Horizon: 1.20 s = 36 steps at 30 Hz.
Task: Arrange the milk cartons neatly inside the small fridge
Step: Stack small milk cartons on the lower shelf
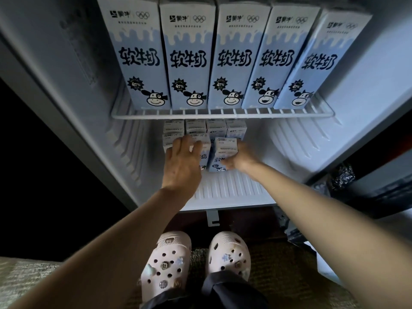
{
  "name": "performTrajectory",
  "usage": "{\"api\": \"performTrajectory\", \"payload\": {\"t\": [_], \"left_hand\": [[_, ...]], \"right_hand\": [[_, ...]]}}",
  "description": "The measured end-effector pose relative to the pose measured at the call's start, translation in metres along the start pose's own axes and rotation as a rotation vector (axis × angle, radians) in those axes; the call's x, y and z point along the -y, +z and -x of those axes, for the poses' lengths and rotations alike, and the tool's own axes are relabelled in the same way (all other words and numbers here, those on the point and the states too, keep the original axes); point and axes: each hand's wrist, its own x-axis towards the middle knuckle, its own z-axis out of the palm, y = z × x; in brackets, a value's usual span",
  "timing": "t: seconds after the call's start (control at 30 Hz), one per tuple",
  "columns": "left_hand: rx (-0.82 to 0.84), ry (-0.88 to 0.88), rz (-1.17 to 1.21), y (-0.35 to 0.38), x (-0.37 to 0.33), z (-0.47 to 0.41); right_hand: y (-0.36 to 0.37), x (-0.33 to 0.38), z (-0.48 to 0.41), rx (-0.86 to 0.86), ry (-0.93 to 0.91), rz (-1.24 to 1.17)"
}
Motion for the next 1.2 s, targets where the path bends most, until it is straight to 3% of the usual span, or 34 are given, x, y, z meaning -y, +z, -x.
{"api": "performTrajectory", "payload": {"t": [0.17,0.37,0.47,0.93,1.2], "left_hand": [[-0.062,0.107,-0.051,0.016,0.017,-0.001],[0.219,0.119,-0.247,0.016,0.023,-0.006],[0.261,0.104,-0.286,0.018,0.021,-0.007],[0.240,0.115,-0.327,0.022,0.025,-0.005],[0.268,0.108,-0.304,0.016,0.024,-0.005]], "right_hand": [[0.001,0.000,-0.008,0.009,0.020,0.006],[0.010,-0.015,-0.009,-0.021,0.038,0.040],[0.016,-0.020,-0.009,-0.051,0.012,0.122],[0.039,-0.017,-0.010,-0.184,-0.035,0.067],[0.033,-0.018,-0.007,-0.121,0.015,0.147]]}}
